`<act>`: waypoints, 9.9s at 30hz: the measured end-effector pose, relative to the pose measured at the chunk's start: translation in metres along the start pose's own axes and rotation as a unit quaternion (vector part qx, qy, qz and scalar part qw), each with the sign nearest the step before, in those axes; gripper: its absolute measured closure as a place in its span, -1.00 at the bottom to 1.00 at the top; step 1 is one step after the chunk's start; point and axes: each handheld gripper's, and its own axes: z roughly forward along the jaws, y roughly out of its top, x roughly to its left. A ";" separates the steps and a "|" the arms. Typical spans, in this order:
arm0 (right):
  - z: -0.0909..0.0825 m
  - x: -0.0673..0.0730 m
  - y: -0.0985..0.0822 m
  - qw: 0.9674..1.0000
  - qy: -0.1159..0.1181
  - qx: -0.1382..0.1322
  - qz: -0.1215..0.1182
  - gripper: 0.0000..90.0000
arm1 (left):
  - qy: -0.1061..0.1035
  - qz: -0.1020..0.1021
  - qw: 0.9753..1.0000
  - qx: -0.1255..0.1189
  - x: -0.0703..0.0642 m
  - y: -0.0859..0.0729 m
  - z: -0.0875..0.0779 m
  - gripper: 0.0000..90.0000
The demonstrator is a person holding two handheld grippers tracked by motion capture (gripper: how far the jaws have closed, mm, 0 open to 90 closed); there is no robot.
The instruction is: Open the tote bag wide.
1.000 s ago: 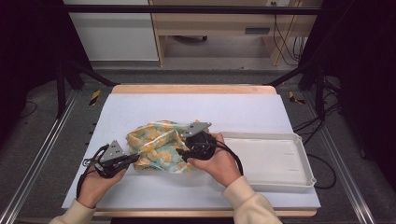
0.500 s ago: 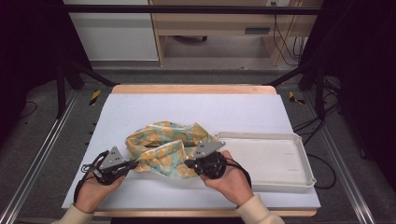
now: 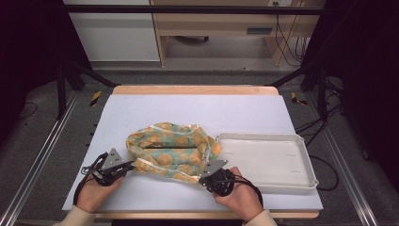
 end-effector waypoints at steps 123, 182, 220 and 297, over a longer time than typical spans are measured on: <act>0.017 -0.036 0.016 1.000 -0.021 -0.001 -0.003 1.00 | 0.040 -0.053 0.997 -0.034 0.026 0.042 0.005 0.48; 0.031 -0.044 0.056 0.998 -0.008 -0.035 -0.052 0.12 | 0.006 -0.006 1.000 -0.010 0.009 0.043 0.010 0.89; 0.020 -0.005 0.015 0.994 0.046 -0.041 -0.087 1.00 | 0.017 -0.029 0.999 -0.013 0.019 0.039 0.002 0.90; 0.024 0.010 -0.002 0.991 0.084 -0.005 -0.102 1.00 | 0.052 -0.029 0.997 0.058 0.073 0.084 0.040 1.00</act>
